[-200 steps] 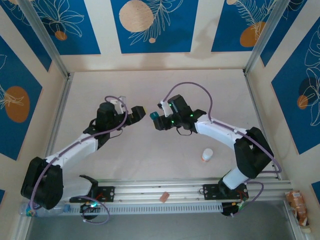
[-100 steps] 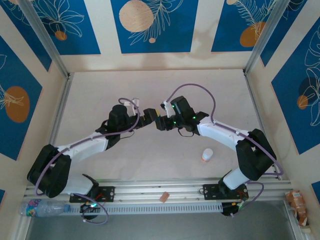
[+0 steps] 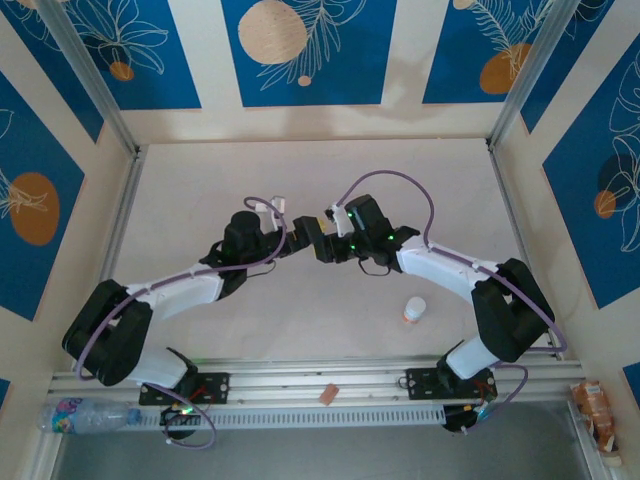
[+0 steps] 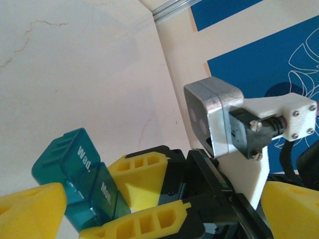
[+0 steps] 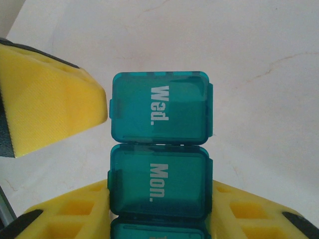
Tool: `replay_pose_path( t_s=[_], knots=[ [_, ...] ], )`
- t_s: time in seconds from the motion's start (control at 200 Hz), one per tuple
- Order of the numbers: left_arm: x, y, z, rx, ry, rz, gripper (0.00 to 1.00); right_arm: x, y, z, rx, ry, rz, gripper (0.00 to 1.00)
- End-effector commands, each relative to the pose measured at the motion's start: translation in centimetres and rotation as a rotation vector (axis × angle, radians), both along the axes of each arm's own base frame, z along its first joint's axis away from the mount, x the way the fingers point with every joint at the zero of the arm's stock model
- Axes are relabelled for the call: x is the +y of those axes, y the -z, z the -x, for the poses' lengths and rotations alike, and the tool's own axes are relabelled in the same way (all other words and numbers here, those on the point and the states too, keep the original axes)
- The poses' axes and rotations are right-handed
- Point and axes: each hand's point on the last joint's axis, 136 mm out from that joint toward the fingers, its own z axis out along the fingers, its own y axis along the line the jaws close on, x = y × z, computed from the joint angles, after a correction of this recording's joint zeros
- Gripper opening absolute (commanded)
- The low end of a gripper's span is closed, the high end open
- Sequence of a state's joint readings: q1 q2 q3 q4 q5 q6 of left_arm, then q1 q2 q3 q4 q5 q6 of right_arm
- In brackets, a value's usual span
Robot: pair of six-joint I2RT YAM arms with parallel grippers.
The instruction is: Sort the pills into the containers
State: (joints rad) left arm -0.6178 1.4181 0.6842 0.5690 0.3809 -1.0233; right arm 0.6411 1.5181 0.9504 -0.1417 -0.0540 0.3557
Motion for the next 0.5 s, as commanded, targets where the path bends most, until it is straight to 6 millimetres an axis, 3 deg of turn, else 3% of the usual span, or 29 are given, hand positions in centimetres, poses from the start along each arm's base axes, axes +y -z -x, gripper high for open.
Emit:
replay_pose_path(
  t_s=[0.0, 0.495],
  knots=[
    [-1.0, -2.0, -0.4, -0.046, 0.006, 0.042, 1.0, 0.3, -1.1, 0.4, -0.007, -0.009, -0.045, 0.27],
    [-2.1, -3.2, -0.4, -0.06, 0.022, 0.068, 1.0, 0.9, -0.6, 0.9, -0.001, -0.024, -0.042, 0.27]
  ],
)
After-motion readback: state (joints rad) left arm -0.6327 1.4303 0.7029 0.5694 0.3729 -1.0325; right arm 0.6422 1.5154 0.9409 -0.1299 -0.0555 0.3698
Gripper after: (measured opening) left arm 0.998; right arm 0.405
